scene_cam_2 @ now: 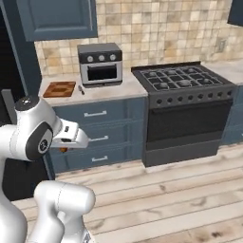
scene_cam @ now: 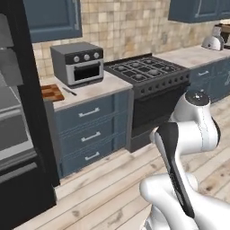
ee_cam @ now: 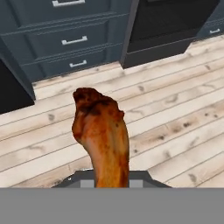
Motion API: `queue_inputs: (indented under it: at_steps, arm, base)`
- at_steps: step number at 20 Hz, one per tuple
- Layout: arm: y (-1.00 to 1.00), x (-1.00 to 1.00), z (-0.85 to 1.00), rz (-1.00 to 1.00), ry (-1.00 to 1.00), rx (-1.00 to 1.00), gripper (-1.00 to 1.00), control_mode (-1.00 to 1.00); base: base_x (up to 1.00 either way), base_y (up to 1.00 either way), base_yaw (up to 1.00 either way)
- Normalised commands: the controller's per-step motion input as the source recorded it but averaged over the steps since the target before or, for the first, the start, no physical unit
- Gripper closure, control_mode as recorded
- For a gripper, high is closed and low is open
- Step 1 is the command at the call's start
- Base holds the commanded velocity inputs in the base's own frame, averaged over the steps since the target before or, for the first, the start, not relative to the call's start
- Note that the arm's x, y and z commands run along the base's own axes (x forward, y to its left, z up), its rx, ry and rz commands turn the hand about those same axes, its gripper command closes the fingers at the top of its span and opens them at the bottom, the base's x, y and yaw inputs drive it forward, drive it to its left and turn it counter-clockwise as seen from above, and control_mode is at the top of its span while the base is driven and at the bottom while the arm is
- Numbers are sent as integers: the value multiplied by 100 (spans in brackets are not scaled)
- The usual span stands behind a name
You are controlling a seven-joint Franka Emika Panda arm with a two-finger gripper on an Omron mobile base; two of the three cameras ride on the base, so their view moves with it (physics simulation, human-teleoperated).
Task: Retrieve the chicken drumstick from the fridge and place it on the cutting board.
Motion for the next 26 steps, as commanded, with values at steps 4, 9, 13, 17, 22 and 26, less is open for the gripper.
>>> queue_inputs:
  at_steps: [4, 9, 13, 17, 22, 26]
  arm:
    - [0, 0, 0, 0, 0, 0, 100, 100]
    - [0, 0, 0, 0, 0, 0, 100, 100]
    - [0, 0, 0, 0, 0, 0, 100, 100]
    - [0, 0, 0, 0, 0, 0, 100, 100]
    - [0, 0, 0, 0, 0, 0, 100, 100]
    - [0, 0, 0, 0, 0, 0, 100, 100]
  base:
    - [29, -79, 41]
    - [61, -54, 37]
    - [69, -14, 16]
    - [80, -16, 17]
    - [66, -22, 19]
    - [54, -51, 26]
